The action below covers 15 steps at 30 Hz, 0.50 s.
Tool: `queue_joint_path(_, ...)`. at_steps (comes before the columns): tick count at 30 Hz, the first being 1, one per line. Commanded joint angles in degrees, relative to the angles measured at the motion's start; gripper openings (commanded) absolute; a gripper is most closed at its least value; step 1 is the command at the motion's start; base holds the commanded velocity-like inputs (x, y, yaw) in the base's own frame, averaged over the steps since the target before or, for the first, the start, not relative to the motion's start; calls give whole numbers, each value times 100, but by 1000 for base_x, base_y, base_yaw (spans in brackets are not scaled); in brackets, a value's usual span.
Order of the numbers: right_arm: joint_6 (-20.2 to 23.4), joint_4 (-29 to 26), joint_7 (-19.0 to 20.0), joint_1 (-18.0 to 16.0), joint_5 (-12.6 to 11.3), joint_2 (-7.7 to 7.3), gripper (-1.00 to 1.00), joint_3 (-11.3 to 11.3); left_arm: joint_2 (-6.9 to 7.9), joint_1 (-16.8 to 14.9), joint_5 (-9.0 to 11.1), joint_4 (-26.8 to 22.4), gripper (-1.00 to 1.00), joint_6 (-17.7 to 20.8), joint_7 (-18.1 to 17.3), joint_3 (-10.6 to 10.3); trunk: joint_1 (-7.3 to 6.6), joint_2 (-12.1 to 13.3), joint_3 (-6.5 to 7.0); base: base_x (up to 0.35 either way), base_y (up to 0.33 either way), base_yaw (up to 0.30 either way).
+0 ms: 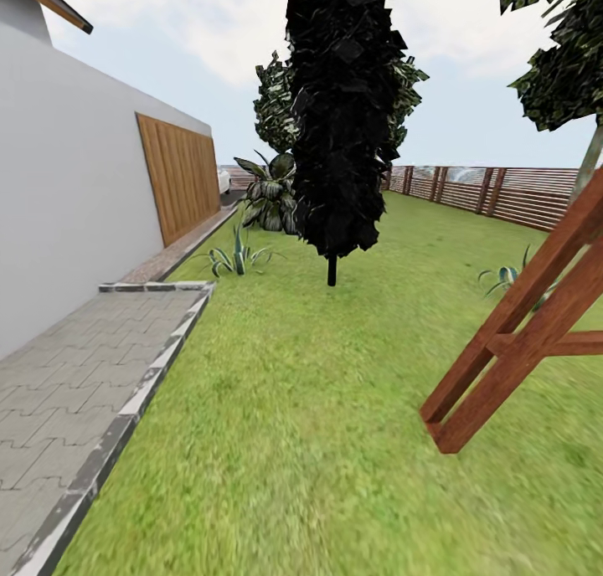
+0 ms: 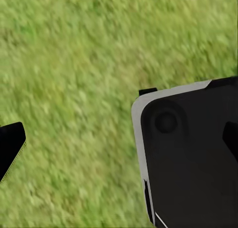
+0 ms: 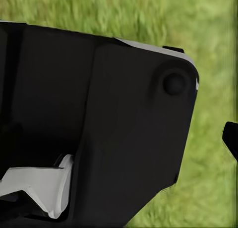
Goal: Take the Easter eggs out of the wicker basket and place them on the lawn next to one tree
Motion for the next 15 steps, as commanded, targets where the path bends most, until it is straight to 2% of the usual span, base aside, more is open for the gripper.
queue_joint_path(1,-8,1,3,1,4,-13,100,20,1,-4,-1,3,100,-19,8,-29,5,-7,-9,336,0,0)
queue_joint_path(7,-7,20,3,1,21,-110,100,18,1,-4,-1,5,100,-20,8,-33,5,-7,-9,336,0,0)
queue_joint_path(15,-7,31,3,1,24,-135,100,30,1,-4,-1,4,100,-26,8,-28,5,-7,-9,337,0,0)
